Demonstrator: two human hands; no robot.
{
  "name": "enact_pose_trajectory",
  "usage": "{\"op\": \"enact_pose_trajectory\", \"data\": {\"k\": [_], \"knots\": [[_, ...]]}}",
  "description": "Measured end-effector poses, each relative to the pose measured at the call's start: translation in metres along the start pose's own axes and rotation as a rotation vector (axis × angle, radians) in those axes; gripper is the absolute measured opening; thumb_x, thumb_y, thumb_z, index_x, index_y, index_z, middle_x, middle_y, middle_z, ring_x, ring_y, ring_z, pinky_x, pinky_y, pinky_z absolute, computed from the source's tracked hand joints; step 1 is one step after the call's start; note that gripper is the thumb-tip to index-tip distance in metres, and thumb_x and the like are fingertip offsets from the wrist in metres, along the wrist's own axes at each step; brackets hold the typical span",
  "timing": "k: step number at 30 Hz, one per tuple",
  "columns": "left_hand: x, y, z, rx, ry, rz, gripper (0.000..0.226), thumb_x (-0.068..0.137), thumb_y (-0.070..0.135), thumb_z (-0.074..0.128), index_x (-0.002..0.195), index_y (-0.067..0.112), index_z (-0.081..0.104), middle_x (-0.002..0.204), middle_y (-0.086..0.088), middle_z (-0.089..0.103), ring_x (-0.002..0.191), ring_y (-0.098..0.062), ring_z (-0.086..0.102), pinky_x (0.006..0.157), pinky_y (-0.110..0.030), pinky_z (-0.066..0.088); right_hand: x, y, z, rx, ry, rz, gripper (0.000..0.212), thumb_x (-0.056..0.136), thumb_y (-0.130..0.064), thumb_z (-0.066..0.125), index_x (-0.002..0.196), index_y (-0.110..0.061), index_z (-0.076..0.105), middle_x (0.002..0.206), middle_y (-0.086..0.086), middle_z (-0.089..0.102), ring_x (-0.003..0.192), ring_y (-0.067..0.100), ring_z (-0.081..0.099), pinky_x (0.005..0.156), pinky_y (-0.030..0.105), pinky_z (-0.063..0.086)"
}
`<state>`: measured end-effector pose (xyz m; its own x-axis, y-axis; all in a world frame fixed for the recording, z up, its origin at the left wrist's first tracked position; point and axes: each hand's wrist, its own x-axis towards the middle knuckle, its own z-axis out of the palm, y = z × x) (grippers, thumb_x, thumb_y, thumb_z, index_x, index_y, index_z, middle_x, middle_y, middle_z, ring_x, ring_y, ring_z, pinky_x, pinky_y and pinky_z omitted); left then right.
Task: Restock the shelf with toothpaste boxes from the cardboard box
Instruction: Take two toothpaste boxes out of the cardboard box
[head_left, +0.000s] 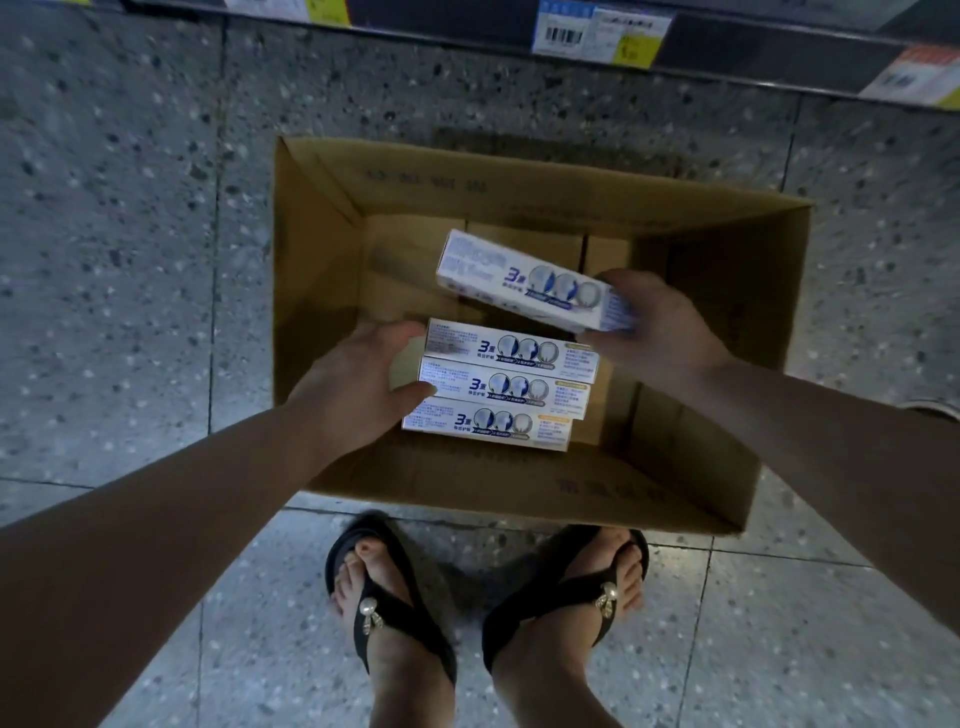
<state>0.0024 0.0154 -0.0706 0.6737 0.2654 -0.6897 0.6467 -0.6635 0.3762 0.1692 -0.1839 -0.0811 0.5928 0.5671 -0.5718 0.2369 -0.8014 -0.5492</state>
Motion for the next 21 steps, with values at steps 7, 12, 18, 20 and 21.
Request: {"op": "enact_pose_trajectory", "data": {"k": [7,12,18,20,21], "knots": [[0.047,0.013,0.010,0.154,-0.098,0.084,0.086,0.076,0.038,0.069,0.144,0.025,0.019,0.154,-0.002,0.017,0.139,-0.026,0.020,0.111,-0.042,0.025,-0.035,0.007,-0.032,0.100,0.172,0.083,0.050,0.077,-0.014,0.072,0.123,-0.013,0.052,0.117,0.005,0.055,0.098,0.007,0.046,0.078,0.017,0.035],[0.072,0.001,0.023,0.210,-0.153,0.094,0.086,0.073,0.045,0.070,0.143,0.025,0.024,0.154,0.000,0.013,0.139,-0.028,0.012,0.112,-0.044,0.022,-0.034,0.022,-0.021,0.149,0.145,0.114,0.053,0.077,-0.016,0.071,0.126,-0.016,0.050,0.119,0.000,0.051,0.101,0.007,0.047,0.072,0.012,0.035],[0.064,0.002,0.017,0.142,-0.092,0.187,0.058,0.077,0.034,0.068,0.128,0.023,0.045,0.137,-0.001,0.043,0.127,-0.021,0.035,0.100,-0.036,0.034,-0.033,0.013,-0.016,0.161,0.163,0.132,0.050,0.079,-0.017,0.070,0.125,-0.019,0.051,0.109,-0.008,0.045,0.098,0.003,0.046,0.064,-0.002,0.033],[0.049,0.004,0.011,0.049,-0.030,0.172,0.055,0.077,0.028,0.067,0.127,0.024,0.046,0.132,0.000,0.049,0.117,-0.021,0.046,0.091,-0.033,0.040,-0.037,0.003,-0.022,0.149,0.179,0.100,0.049,0.078,-0.015,0.070,0.124,-0.016,0.051,0.107,-0.007,0.046,0.097,0.004,0.046,0.063,-0.005,0.034],[0.039,0.005,0.007,0.022,-0.002,0.166,0.055,0.077,0.027,0.068,0.127,0.024,0.047,0.130,0.000,0.051,0.113,-0.022,0.050,0.088,-0.031,0.041,-0.040,-0.003,-0.026,0.149,0.188,0.086,0.050,0.078,-0.013,0.070,0.123,-0.015,0.051,0.106,-0.007,0.047,0.096,0.005,0.047,0.065,-0.003,0.035]]}}
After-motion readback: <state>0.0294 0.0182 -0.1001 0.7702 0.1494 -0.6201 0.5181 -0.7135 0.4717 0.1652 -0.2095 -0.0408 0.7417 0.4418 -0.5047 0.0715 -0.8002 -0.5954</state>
